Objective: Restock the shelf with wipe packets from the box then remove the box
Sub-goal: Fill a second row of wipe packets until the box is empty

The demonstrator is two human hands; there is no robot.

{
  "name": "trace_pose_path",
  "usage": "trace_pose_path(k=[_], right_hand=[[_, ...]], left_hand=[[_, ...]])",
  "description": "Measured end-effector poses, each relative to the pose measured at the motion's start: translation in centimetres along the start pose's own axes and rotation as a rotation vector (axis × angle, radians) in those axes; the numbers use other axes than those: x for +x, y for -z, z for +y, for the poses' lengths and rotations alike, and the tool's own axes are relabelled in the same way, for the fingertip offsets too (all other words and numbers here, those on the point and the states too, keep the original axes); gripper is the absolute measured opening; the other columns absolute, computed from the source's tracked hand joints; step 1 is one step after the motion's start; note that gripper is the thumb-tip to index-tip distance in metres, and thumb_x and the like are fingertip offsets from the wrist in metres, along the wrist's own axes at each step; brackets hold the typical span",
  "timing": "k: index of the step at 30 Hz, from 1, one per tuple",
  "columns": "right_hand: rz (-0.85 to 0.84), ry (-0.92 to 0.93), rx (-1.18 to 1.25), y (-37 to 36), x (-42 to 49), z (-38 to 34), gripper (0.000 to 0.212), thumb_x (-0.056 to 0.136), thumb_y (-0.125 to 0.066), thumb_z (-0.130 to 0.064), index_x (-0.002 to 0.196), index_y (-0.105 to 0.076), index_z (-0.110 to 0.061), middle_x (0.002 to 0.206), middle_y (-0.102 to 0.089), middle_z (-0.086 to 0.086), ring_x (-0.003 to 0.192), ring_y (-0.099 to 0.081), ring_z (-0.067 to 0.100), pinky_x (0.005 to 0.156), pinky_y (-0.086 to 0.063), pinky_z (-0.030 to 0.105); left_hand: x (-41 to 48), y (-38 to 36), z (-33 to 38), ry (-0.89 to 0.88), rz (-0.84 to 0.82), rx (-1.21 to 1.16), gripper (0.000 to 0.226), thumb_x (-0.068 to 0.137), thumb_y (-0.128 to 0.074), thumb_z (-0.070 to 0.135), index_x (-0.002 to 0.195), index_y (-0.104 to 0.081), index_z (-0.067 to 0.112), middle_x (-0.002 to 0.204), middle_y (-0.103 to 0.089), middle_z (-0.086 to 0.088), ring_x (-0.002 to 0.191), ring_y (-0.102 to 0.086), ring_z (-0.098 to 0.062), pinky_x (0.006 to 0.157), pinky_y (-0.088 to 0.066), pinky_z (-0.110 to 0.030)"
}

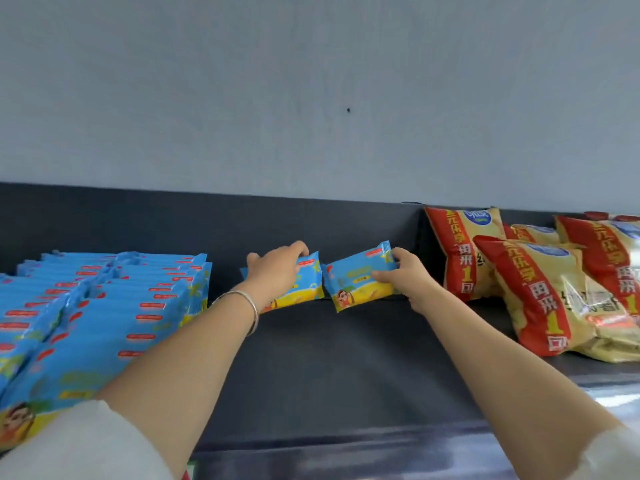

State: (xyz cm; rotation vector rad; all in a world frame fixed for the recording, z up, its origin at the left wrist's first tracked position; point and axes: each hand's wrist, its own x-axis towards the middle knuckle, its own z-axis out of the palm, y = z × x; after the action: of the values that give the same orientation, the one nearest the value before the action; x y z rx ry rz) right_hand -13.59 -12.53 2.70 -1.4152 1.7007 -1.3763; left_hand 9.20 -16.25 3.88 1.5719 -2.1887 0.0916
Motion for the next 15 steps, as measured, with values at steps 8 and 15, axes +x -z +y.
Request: trace_pose_path(k=[8, 15], right_hand=[[0.055, -0.096, -0.267, -1.2, 5.4, 3.4, 0.046, 0.079, -0.075, -0.015, 0.118, -0.051, -0.015, 0.113, -0.059, 0.006, 0.102, -0.060, 0.024, 0.085, -0.053, 0.039], [0.129, -0.103, -0.336, -2.0, 6.4, 3.9, 0.045, 0.085, -0.068, -0.012, 0.121, -0.041, -0.016, 0.116, -0.057, 0.009, 0.102, -0.059, 0.027, 0.079, -0.055, 0.040]], left_hand=[[3.8, -3.4, 0.0, -0.014, -0.088, 0.063, 0.048, 0.089, -0.035, -0.002, 0.123, -0.040, 0.032, 0.114, -0.052, 0.001, 0.101, -0.050, -0.020, 0.088, -0.027, -0.039], [5.4, -4.4, 0.5, -0.074, -0.102, 0.090, 0.043, 0.092, -0.039, 0.001, 0.123, -0.036, 0.032, 0.109, -0.055, 0.001, 0.098, -0.046, -0.018, 0.091, -0.028, -0.040]])
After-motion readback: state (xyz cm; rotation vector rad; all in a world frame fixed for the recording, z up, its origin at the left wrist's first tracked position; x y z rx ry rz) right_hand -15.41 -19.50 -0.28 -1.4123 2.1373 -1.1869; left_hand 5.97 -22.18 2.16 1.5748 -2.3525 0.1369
